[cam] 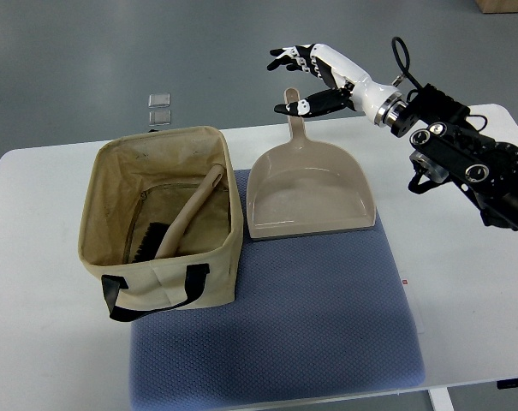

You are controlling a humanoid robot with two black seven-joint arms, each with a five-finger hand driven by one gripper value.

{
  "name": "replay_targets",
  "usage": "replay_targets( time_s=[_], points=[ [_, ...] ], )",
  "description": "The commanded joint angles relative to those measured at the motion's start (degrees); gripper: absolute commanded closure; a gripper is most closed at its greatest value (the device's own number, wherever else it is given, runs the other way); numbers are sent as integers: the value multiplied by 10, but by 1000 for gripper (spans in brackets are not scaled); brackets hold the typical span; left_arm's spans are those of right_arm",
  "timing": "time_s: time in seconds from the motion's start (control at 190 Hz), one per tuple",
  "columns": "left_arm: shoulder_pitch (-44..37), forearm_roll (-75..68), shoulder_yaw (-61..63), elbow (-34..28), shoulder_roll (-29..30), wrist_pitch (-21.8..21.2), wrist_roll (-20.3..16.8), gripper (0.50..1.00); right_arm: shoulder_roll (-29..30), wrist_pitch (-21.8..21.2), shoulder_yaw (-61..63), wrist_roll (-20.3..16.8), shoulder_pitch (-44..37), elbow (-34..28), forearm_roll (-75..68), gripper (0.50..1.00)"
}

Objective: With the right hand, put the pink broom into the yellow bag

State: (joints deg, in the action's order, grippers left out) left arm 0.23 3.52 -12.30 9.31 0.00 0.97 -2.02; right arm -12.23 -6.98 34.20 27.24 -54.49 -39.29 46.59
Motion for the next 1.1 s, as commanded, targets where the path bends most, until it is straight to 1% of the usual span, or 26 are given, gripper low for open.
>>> replay_targets(
  time_s=[0.0, 0.079, 0.227, 0.491, 0.644, 0.96, 1.097],
  points=[
    [-1, 0, 0, 0, 0, 0, 0, 500, 2, -1, 33, 0, 34, 17, -98, 587],
    [0, 0, 0, 0, 0, 0, 0, 500, 9, -2, 40, -1, 42, 37, -169, 583],
    [-1, 0, 0, 0, 0, 0, 0, 500, 20, -3, 39, -5, 53, 40, -297, 574],
    [0, 0, 0, 0, 0, 0, 0, 500, 48, 5, 47, -3, 68, 40, -397, 570],
    [0, 0, 0, 0, 0, 0, 0, 500, 51, 3, 77, -1, 70, 40, -407, 570],
    [0, 0, 0, 0, 0, 0, 0, 500, 45, 5, 77, 4, 77, 42, -406, 570],
    [-1, 0, 0, 0, 0, 0, 0, 500, 37, 6, 78, 18, 80, 42, -406, 570]
  ],
)
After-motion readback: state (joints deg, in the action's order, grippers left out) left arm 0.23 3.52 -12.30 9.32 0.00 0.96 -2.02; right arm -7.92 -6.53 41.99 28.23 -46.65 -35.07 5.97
